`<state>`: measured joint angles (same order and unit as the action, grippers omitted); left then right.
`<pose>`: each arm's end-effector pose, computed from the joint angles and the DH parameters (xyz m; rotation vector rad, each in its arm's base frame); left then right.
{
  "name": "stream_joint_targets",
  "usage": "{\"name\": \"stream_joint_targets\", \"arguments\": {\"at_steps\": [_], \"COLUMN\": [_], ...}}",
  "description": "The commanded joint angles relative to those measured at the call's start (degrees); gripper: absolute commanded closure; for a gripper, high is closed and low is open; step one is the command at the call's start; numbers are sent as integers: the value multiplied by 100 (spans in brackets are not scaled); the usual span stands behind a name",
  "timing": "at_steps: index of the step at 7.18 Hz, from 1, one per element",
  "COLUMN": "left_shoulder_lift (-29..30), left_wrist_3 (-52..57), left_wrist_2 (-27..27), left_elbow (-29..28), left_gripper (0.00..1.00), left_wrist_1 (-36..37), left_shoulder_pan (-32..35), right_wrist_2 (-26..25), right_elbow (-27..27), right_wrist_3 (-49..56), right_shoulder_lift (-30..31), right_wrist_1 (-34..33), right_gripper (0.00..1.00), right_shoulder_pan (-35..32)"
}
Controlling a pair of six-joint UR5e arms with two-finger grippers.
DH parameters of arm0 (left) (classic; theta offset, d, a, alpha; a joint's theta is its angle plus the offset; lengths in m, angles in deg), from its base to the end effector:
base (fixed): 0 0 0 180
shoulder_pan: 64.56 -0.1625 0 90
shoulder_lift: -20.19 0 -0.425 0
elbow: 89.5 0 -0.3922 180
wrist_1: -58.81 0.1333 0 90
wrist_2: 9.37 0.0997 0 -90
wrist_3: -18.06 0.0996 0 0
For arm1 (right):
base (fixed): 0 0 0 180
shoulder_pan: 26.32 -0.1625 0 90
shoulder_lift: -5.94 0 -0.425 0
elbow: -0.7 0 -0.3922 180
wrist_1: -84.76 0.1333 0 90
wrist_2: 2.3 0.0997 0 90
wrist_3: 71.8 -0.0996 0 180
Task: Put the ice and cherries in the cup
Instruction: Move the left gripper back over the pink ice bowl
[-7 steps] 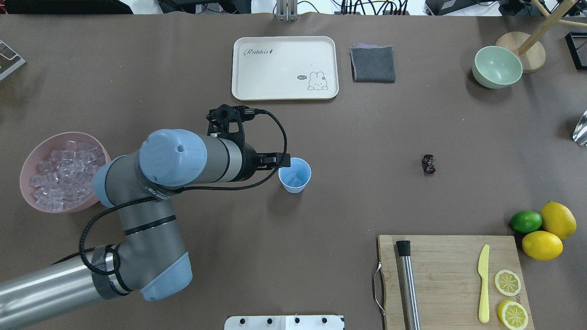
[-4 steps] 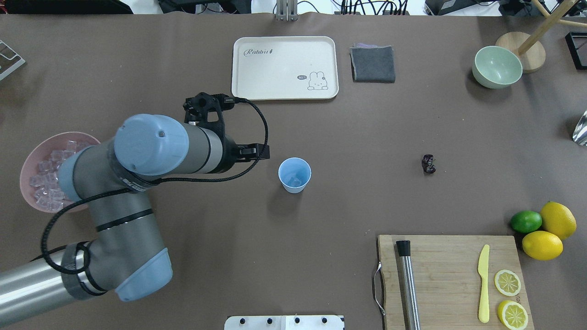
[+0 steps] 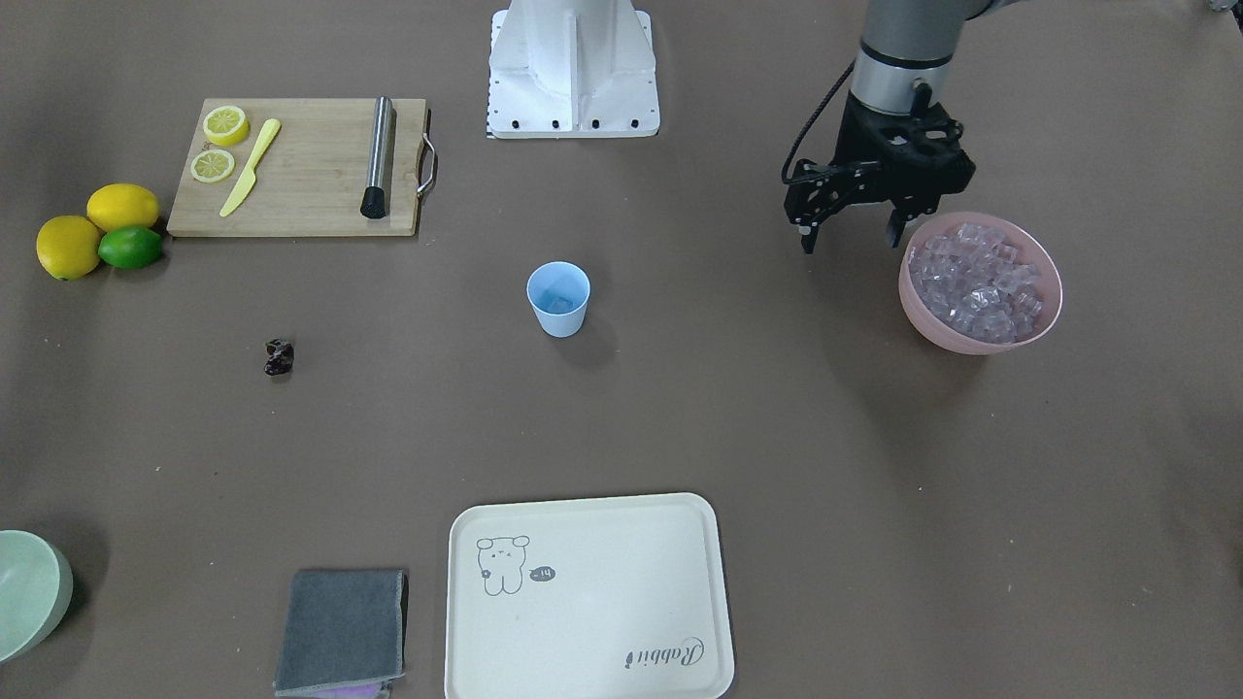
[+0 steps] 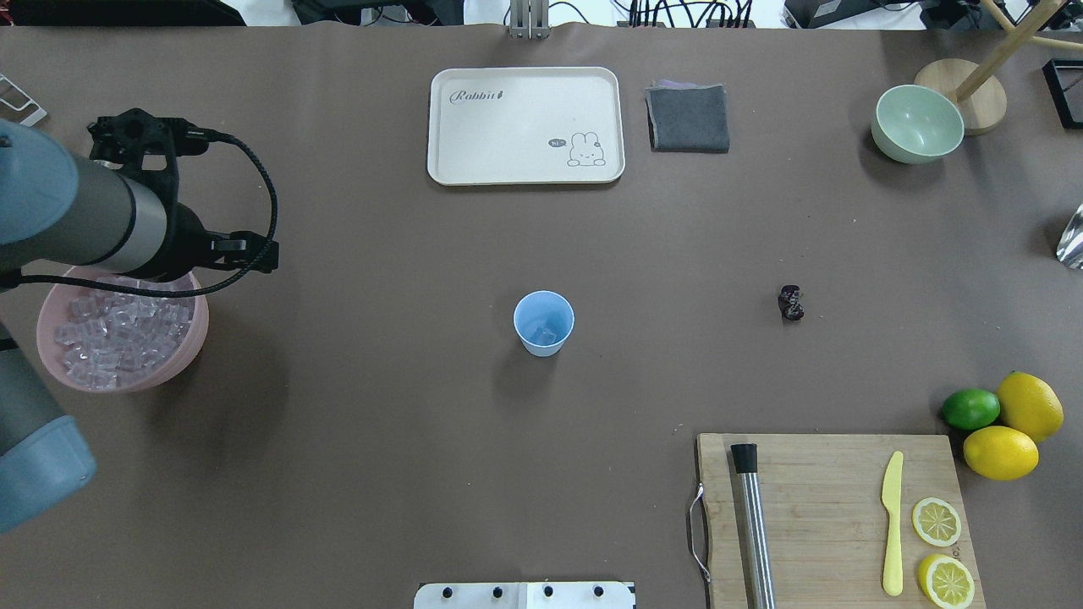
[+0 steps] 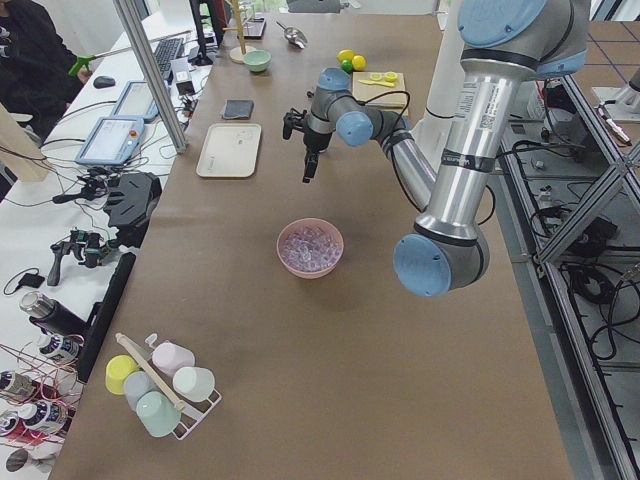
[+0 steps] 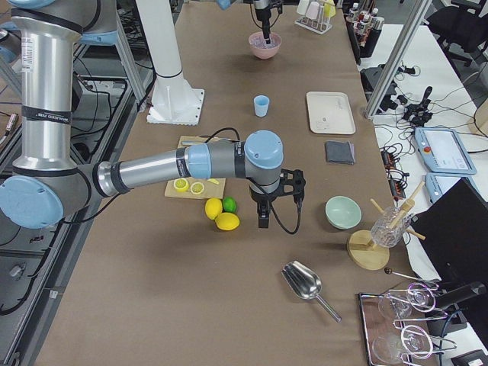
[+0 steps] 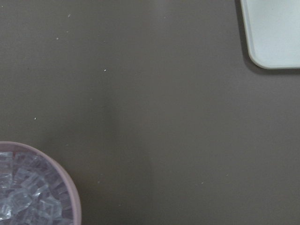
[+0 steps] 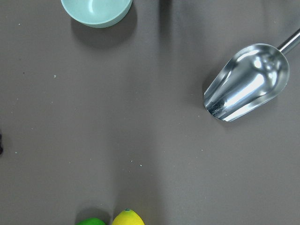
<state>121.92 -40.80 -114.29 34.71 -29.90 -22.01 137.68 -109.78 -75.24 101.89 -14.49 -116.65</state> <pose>0.2939 -0.4159 0.2952 0.2669 0.7681 -0.0866 0.0596 -0.4404 0.5414 0.0625 -0.8737 0.0213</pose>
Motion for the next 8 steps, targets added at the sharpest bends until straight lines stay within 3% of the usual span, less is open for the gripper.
{"name": "stream_joint_targets", "arguments": {"at_steps": [1, 2, 4, 8], "left_shoulder_lift": [-1185, -1573, -1778, -1289], "left_wrist_3": [391, 410, 664, 647], "left_wrist_2": [-169, -378, -564, -565], "left_elbow": [-54, -255, -948, -1731], "left_gripper": [2, 2, 2, 3], "left_wrist_1": [-1396, -1908, -2481, -2634], "left_shoulder_pan": [77, 251, 507, 508], "right_wrist_2": [143, 143, 134, 126], "right_elbow": [-9, 0, 0, 9], "right_wrist_3": [-104, -113, -113, -104], "right_shoulder_lift": [-6, -14, -15, 29], "right_wrist_1": [2, 11, 11, 11], "right_gripper": [0, 0, 0, 0], "right_shoulder_pan": [68, 68, 68, 68]}}
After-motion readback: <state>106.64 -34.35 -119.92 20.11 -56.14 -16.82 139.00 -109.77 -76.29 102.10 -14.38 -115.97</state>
